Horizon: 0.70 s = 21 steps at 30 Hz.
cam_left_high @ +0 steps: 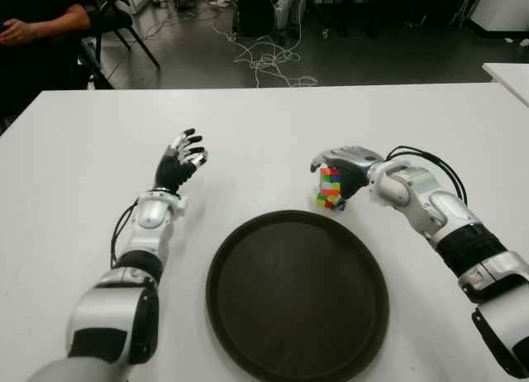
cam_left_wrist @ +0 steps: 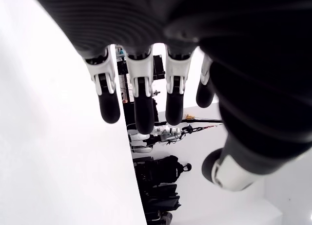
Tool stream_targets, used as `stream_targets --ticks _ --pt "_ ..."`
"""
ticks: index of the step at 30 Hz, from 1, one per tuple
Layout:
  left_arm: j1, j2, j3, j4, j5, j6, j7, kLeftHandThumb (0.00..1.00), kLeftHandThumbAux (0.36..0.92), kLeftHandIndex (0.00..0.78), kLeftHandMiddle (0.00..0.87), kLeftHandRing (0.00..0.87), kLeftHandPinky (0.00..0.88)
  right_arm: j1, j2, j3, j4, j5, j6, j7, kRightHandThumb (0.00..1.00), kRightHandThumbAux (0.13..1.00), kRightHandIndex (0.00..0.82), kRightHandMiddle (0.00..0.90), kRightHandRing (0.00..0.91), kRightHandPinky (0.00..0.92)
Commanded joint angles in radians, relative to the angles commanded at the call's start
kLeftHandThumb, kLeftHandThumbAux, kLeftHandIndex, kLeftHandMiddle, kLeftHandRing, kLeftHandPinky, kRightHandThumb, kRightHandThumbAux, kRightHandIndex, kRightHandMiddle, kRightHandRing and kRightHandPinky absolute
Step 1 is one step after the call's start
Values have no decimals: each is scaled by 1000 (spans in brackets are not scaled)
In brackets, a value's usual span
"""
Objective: Pick up the Rubik's Cube and put it in the plate
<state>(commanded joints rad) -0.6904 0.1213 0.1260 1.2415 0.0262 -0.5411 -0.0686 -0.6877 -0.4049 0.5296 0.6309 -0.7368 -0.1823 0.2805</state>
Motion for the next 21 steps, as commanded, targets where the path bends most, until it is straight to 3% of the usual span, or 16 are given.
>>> stream_targets --ticks 12,21 --pt "2 0 4 -2 -6 5 -2 199 730 98 176 183 181 -36 28 9 126 -3 -8 -38 0 919 419 552 564 513" --pt "2 0 2 -3 -4 6 2 203 724 102 178 183 182 -64 41 23 201 -4 -8 -55 0 912 432 581 590 535"
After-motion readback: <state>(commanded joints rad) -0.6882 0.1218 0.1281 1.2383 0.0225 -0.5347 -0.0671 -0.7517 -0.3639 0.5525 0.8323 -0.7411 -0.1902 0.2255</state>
